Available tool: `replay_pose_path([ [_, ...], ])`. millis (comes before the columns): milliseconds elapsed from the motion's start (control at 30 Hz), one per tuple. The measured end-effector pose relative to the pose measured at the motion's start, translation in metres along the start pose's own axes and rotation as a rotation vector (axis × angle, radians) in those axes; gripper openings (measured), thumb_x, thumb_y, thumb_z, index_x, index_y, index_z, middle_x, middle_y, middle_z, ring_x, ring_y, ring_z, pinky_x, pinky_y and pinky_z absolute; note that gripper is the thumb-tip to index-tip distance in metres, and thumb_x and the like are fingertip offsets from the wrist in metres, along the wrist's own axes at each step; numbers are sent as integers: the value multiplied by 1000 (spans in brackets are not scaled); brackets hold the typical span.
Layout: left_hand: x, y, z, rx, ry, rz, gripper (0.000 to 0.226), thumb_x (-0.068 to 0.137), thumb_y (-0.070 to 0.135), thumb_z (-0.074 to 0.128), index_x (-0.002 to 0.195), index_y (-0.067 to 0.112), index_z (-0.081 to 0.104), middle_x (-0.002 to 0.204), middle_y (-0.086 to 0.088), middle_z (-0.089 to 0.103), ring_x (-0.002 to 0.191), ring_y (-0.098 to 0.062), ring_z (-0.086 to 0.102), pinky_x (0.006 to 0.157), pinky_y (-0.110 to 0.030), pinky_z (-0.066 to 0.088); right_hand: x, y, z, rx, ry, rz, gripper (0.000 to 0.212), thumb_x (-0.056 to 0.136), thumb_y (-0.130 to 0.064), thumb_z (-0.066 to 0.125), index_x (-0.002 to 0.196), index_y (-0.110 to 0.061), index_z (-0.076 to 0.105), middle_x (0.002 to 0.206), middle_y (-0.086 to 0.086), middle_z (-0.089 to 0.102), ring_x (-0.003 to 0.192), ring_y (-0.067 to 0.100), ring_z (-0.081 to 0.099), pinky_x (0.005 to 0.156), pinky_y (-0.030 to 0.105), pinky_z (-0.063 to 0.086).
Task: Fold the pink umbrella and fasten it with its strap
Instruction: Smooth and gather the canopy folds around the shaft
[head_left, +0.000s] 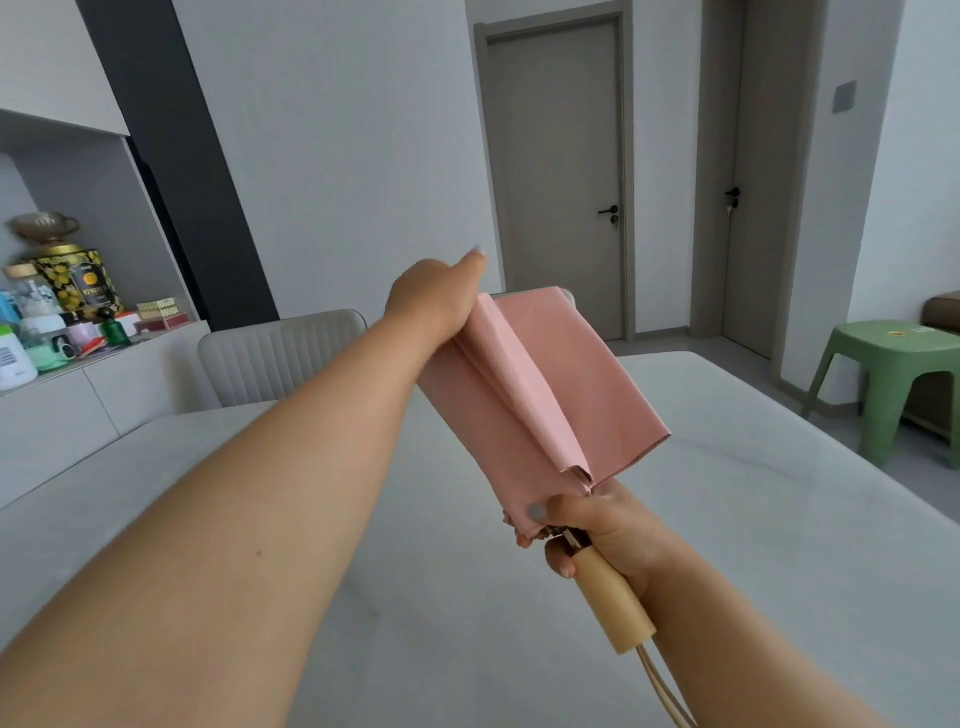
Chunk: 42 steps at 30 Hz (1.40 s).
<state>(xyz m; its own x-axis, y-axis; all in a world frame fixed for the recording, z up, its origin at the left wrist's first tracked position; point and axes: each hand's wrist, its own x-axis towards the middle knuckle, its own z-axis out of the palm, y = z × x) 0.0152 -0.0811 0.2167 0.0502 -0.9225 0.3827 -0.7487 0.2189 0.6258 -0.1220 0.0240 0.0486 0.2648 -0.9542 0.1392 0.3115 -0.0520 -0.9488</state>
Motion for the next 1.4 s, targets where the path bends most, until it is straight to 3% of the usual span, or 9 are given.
replay_pose_path([
  [67,6,2,-9,-13,-147,-92,64,93,61,39,132,13,55,139,-11,52,126,-29,49,99,-37,37,-1,0,0,-10,-14,10,42,64,-4,65,103,8,58,83,23,66,68,26,64,40,26,42],
  [200,3,7,-23,-338,-351,-118,31,93,43,53,78,16,59,74,1,60,69,-14,54,64,-28,38,2,1,-1,6,-20,35,42,63,-3,64,103,7,58,83,23,66,66,26,63,40,25,42],
  [333,6,-2,-32,-732,-453,-122,42,92,35,50,60,8,53,53,-4,53,54,-17,50,64,-28,39,4,1,-5,43,-26,34,45,62,-3,67,104,6,58,84,23,65,66,26,62,39,25,41],
  [500,6,-7,-28,-468,-346,-95,27,88,27,59,63,20,54,63,5,55,65,-14,48,81,-34,33,5,3,-6,69,-39,38,37,65,-1,61,101,7,59,83,24,65,64,26,62,38,24,40],
  [700,8,-11,-29,-688,-328,-114,30,88,20,58,61,21,44,64,1,45,61,-14,42,66,-30,35,7,6,-5,63,-62,54,56,54,-10,71,105,8,57,85,25,66,66,27,62,38,24,41],
  [967,5,-8,-33,-777,-243,-118,16,84,13,52,92,21,63,74,1,62,76,-15,53,82,-37,37,6,5,-5,83,-59,67,44,60,-4,66,102,8,59,84,25,66,65,25,63,37,24,41],
  [1067,-3,-3,-26,-675,18,-113,10,85,21,56,93,18,60,88,2,61,83,-15,50,74,-29,37,6,3,-3,134,-28,74,39,60,-3,65,98,6,60,82,24,65,64,25,63,36,22,40],
  [1167,-26,-5,-11,-584,205,-20,7,83,19,59,78,17,54,75,4,54,70,-14,48,60,-26,37,5,2,-3,225,39,100,36,64,-2,61,100,5,58,80,23,66,63,25,62,34,21,38],
  [1400,-111,-26,34,-498,-186,187,50,76,51,66,75,2,63,64,1,53,63,-11,47,63,-28,39,6,-3,-7,328,122,141,40,65,-4,63,105,2,58,80,20,65,63,23,60,33,18,39],
])
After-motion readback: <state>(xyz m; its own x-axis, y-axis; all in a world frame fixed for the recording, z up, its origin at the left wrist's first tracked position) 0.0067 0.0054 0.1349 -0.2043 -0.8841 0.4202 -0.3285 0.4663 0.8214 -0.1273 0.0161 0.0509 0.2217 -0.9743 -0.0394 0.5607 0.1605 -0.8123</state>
